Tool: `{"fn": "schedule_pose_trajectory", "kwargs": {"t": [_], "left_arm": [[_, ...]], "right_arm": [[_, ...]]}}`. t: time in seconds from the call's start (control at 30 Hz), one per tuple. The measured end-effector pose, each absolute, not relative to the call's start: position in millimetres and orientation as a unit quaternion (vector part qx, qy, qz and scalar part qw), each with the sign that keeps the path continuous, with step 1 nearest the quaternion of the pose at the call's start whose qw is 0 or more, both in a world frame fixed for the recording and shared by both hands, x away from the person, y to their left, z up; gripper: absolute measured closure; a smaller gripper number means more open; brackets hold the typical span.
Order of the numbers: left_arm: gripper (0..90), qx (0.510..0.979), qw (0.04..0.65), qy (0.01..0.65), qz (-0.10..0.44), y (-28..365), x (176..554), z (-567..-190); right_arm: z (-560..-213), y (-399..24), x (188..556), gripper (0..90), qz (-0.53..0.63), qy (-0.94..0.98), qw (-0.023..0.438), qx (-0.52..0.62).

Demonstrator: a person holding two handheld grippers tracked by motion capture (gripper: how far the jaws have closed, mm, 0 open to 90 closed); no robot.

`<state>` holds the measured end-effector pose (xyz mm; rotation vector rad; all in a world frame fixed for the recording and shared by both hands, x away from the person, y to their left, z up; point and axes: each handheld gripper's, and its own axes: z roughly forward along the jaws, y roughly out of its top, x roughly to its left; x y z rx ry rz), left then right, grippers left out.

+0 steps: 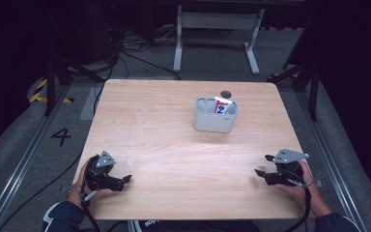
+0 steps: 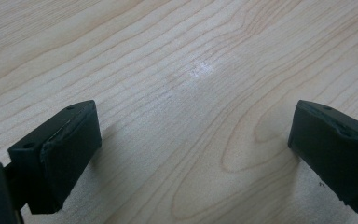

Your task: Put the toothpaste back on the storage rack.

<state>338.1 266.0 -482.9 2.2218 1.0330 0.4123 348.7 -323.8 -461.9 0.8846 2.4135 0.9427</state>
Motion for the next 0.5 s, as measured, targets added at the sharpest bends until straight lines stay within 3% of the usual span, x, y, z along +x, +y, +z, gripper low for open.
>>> {"fn": "schedule_pose_trajectory", "kwargs": {"t": [0.5], "left_arm": [[2.8, 0.846, 0.322, 0.393, 0.157, 266, 338, -483]], "right_arm": [[-485, -361, 329, 26.2, 0.368, 0.823, 0.174, 0.396]]}}
